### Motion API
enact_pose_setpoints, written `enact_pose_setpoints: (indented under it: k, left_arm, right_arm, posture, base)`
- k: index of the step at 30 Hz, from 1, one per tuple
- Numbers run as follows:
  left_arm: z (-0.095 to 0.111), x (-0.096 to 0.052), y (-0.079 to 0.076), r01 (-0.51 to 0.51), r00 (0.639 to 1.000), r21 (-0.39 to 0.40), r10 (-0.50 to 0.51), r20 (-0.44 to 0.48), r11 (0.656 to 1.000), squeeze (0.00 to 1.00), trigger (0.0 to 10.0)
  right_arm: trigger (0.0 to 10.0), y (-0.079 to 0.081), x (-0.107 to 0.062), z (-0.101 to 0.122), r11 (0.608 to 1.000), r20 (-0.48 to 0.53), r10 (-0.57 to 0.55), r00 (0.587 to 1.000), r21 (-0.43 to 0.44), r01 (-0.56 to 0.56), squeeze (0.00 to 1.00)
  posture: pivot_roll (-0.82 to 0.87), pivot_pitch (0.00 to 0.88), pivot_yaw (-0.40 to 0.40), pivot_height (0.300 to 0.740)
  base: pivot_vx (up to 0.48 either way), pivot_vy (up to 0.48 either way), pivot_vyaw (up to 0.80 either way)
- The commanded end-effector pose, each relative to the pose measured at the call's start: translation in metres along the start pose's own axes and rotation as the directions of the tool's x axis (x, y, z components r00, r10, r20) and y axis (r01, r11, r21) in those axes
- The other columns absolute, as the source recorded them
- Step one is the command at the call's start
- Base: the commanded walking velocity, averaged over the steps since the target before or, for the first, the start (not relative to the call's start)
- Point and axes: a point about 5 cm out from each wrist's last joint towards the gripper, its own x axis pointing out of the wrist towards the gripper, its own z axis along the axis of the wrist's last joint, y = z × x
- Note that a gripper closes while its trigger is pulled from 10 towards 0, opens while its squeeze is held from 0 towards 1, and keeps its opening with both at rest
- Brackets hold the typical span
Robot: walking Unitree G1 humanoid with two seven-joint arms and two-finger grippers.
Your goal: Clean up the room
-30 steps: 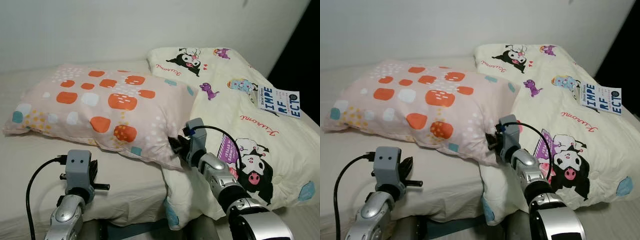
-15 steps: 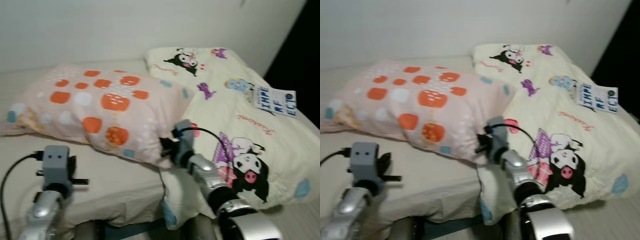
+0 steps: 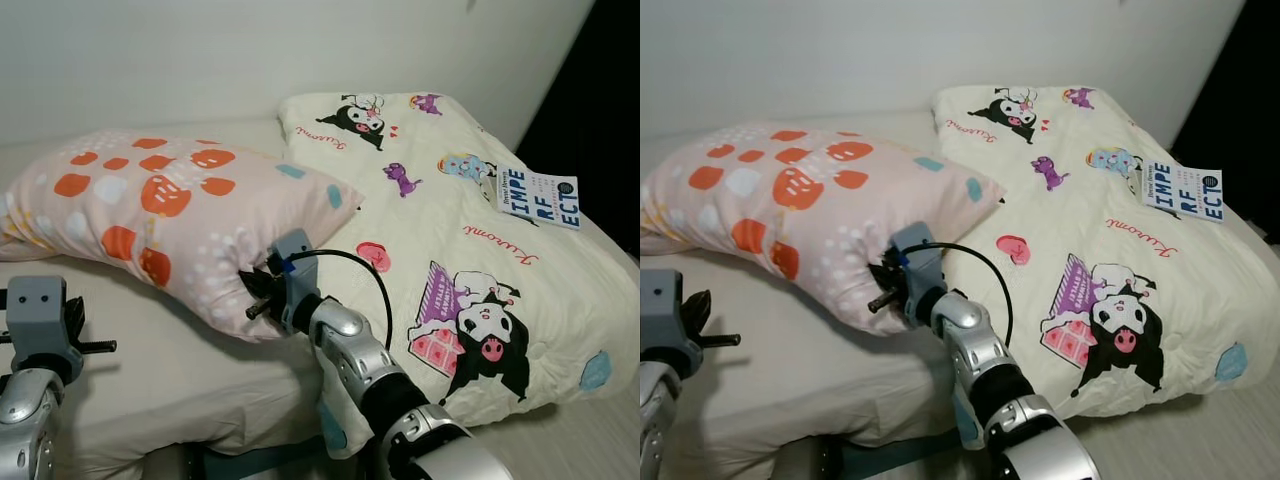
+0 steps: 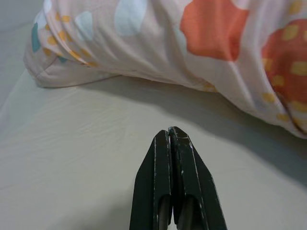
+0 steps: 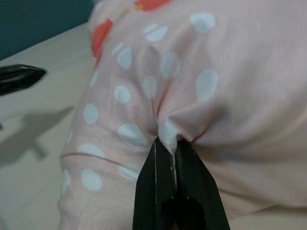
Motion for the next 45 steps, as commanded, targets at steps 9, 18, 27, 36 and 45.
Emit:
enact_pose_setpoints:
  k: [9,18,27,36,45]
  left_arm:
    - [-0.005,0.000,0.005,-0.009,1.000,-0.009,0.009,-0.019,1.000,0.00,10.0]
    - [-0.011,0.000,-0.009,0.035,0.999,-0.011,-0.036,-0.033,0.999,0.00,10.0]
    - [-0.013,0.003,-0.005,0.022,0.999,0.015,-0.022,-0.047,1.000,0.00,10.0]
    - [-0.015,0.006,0.005,-0.027,0.997,0.057,0.030,-0.070,0.998,0.00,10.0]
    - [-0.015,0.007,0.002,-0.060,0.995,0.001,0.060,-0.075,0.998,0.00,10.0]
  right_arm:
    - [0.0,0.099,0.024,0.008,0.945,0.081,0.276,0.958,0.157,-0.286,0.00]
    - [10.0,0.121,0.014,0.004,0.899,0.058,0.409,0.911,0.145,-0.413,1.00]
    - [10.0,0.122,-0.003,0.009,0.877,0.038,0.460,0.887,0.132,-0.461,0.00]
    - [10.0,0.057,-0.010,0.026,0.964,0.086,0.241,0.967,0.098,-0.249,0.00]
    - [10.0,-0.058,-0.047,0.031,0.968,0.097,-0.243,0.965,0.086,0.235,1.00]
  posture:
    - [0.05,0.261,-0.078,0.546]
    - [0.04,0.262,-0.072,0.546]
    - [0.04,0.261,-0.067,0.546]
    - [0.05,0.262,-0.066,0.546]
    - [0.05,0.267,-0.058,0.546]
  base:
    - [0.000,0.000,0.00]
    - [0.000,0.000,0.00]
    - [0.000,0.000,0.00]
    - [0.000,0.000,0.00]
    - [0.000,0.000,0.00]
